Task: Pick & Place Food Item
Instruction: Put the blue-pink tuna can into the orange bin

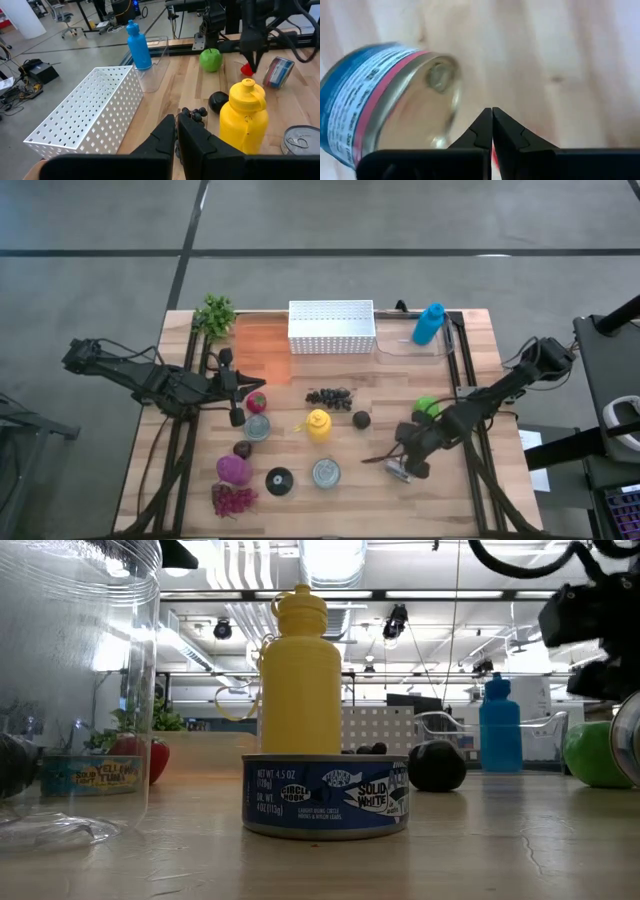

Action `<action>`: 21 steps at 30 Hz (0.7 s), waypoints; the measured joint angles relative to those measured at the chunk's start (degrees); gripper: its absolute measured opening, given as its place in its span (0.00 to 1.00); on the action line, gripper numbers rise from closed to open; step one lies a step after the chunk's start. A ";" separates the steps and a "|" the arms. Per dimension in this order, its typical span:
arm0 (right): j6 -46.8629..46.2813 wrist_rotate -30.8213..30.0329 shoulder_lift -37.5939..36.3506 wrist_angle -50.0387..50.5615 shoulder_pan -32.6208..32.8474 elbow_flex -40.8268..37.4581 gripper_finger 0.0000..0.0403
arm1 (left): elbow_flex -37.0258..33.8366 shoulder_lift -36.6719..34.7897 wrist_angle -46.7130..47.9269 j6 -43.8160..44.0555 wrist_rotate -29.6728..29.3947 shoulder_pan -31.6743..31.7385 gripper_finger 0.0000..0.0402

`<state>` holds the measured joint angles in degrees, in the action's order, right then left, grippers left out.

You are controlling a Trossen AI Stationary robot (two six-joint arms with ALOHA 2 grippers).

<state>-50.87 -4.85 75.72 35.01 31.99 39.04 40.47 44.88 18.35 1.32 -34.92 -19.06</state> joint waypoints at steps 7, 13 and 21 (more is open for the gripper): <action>-9.62 -7.08 -3.25 14.18 0.85 7.54 0.02 | 0.00 0.01 0.02 0.00 0.02 -0.01 0.06; -15.51 -6.04 -1.40 22.32 3.54 15.23 0.02 | 0.00 0.01 0.04 0.02 0.02 0.00 0.06; -25.68 -3.01 5.60 32.80 9.15 27.24 0.02 | 0.00 0.01 0.04 0.04 0.02 -0.01 0.06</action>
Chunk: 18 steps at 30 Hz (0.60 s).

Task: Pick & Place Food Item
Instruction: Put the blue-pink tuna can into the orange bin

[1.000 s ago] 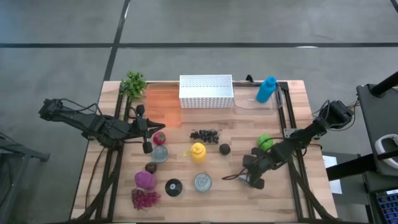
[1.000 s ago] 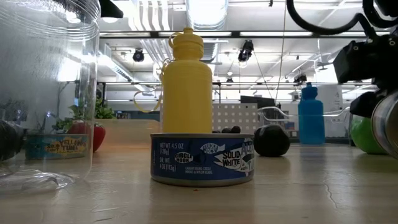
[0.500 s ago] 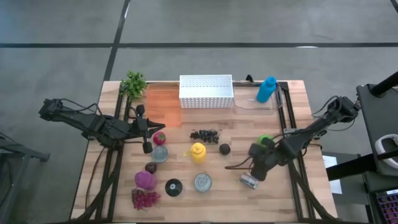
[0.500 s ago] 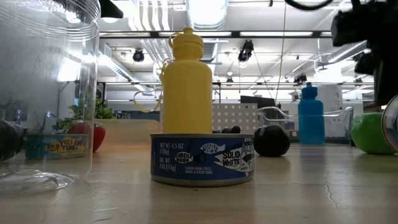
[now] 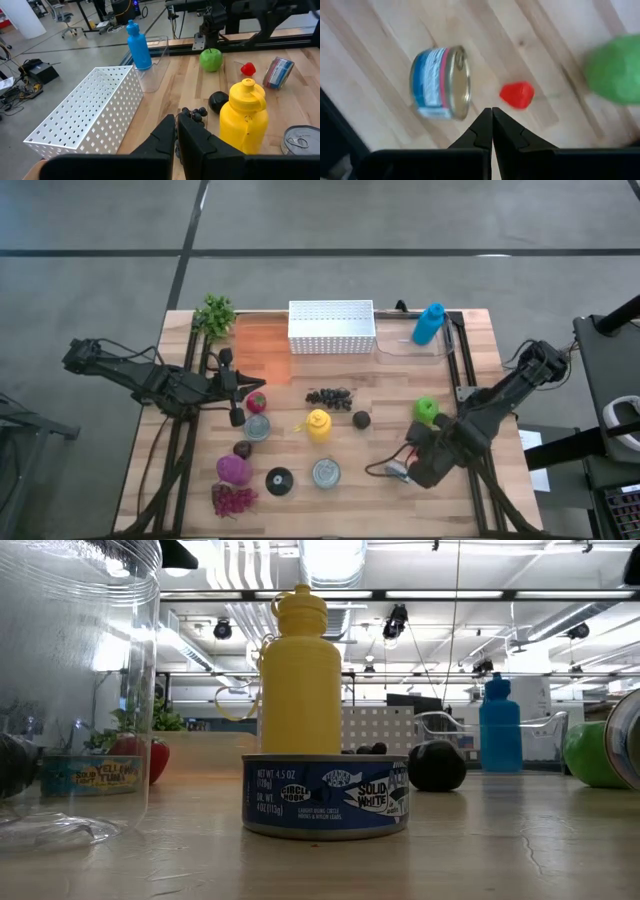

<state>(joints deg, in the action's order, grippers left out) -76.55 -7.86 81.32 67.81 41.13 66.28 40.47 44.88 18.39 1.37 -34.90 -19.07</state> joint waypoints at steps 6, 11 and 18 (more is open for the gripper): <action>-2.77 1.21 5.65 6.53 1.34 6.82 0.02 | 0.00 0.00 -0.04 0.15 -0.01 0.01 0.06; 2.46 1.00 9.15 6.61 0.88 9.70 0.02 | 0.00 0.00 -0.07 0.17 -0.01 0.02 0.06; 4.55 0.68 13.32 6.59 -0.87 13.55 0.03 | 0.00 0.00 -0.11 0.15 -0.02 0.01 0.06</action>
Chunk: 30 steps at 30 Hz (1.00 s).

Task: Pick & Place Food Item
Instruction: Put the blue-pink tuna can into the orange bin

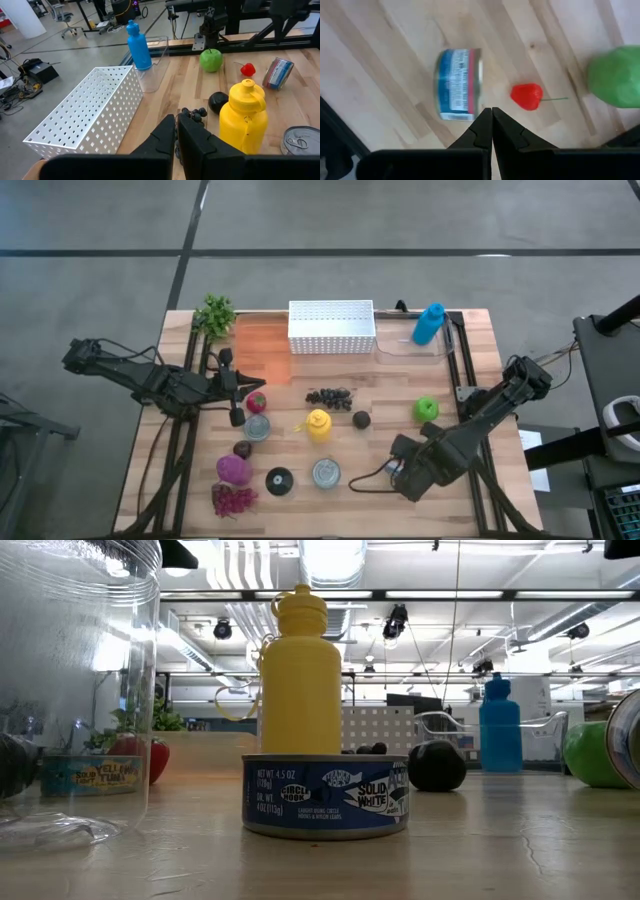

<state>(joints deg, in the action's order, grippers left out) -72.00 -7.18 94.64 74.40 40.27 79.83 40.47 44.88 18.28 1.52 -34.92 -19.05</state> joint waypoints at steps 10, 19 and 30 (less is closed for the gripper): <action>-1.73 -0.35 1.96 0.16 -1.01 2.67 0.20 | 0.00 -0.02 0.03 -0.22 5.80 0.00 0.06; -4.12 -0.45 1.47 0.21 -0.95 2.43 0.36 | 0.00 -0.02 0.04 -1.71 13.75 -0.02 0.06; -4.14 -0.44 1.47 0.14 -0.91 2.39 0.48 | 0.00 -0.02 0.07 -1.70 23.14 -0.01 0.06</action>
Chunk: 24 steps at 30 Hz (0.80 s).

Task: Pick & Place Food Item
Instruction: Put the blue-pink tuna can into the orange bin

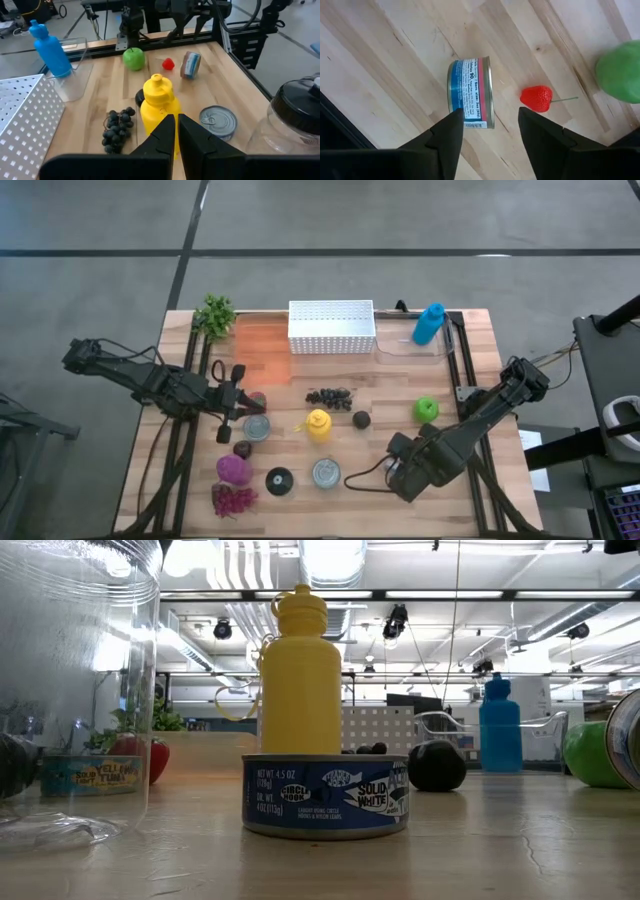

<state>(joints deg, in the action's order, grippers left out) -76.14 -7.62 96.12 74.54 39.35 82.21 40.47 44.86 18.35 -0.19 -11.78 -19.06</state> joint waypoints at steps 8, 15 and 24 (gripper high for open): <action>-0.14 0.02 0.00 0.02 0.00 0.00 0.56 | 0.00 0.00 0.02 0.06 -0.16 0.02 0.06; 0.02 0.04 0.00 0.07 0.00 -0.02 0.65 | 0.00 0.00 0.07 -0.08 5.67 0.02 0.06; 0.04 0.09 0.00 0.07 0.00 -0.04 0.73 | 0.00 0.00 0.07 -4.35 12.88 -0.01 0.06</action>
<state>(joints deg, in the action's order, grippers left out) -76.09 -7.53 96.12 74.61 39.35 82.17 40.47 44.86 18.41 -4.54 1.10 -19.07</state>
